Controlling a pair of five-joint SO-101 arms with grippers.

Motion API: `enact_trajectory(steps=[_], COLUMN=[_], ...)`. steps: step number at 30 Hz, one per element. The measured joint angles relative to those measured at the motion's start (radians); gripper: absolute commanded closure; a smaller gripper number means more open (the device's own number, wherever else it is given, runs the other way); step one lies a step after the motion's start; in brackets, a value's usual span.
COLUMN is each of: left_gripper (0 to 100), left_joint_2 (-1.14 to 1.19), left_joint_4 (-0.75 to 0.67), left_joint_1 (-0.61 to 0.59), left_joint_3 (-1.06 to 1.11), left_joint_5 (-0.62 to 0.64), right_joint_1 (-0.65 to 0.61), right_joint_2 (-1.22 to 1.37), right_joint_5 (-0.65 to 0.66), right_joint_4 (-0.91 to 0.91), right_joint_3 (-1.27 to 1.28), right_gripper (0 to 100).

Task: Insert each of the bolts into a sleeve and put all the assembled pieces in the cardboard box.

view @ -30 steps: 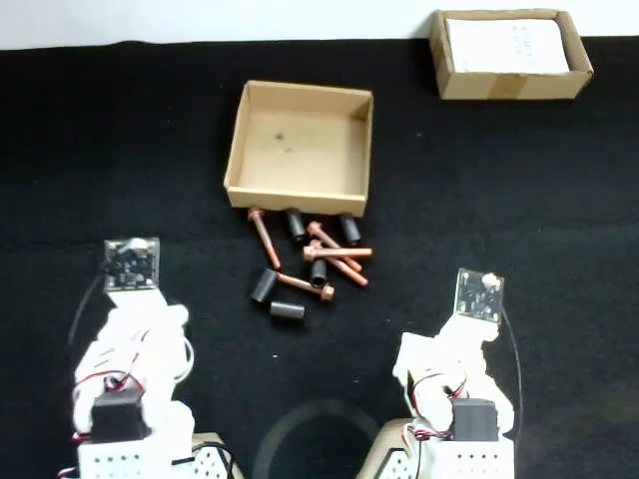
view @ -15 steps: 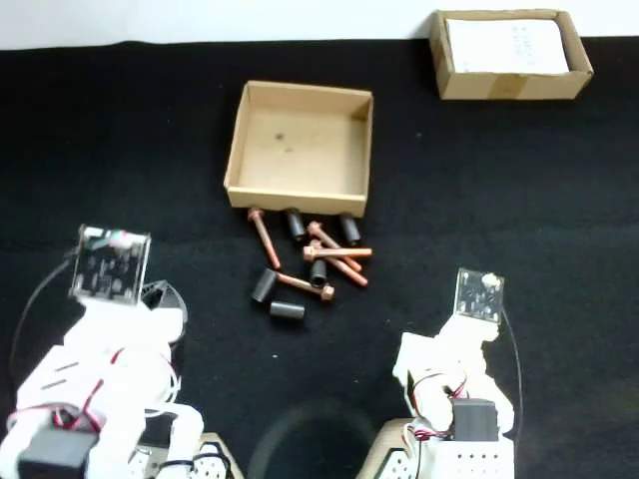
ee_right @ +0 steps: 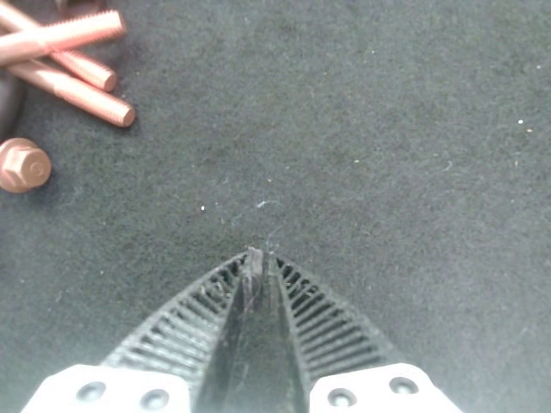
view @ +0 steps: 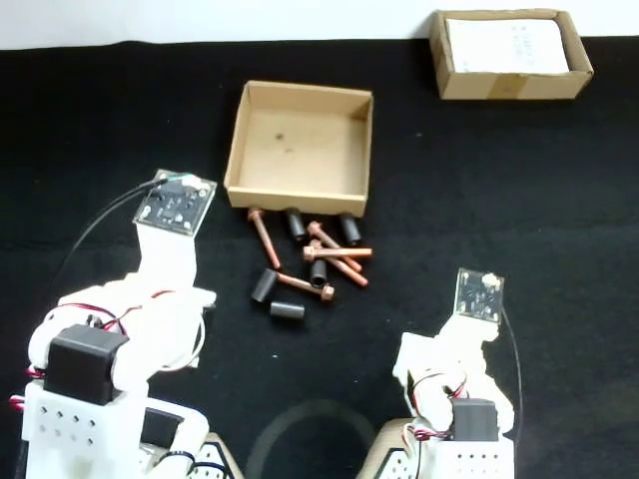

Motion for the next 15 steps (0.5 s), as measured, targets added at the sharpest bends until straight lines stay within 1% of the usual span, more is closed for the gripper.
enact_trajectory(steps=[10, 15], left_gripper=[99, 99], left_joint_2=[0.006, 0.006], left_joint_4=[-0.012, -0.012], left_joint_1=[0.000, 0.000], left_joint_3=[0.015, 0.015], left_joint_5=[-0.002, -0.002], right_joint_1=[-0.002, -0.031], right_joint_2=[0.000, 0.000], right_joint_5=[0.000, 0.000], right_joint_4=[0.000, 0.000], right_joint_3=[0.000, 0.000], right_gripper=[97.6, 97.6])
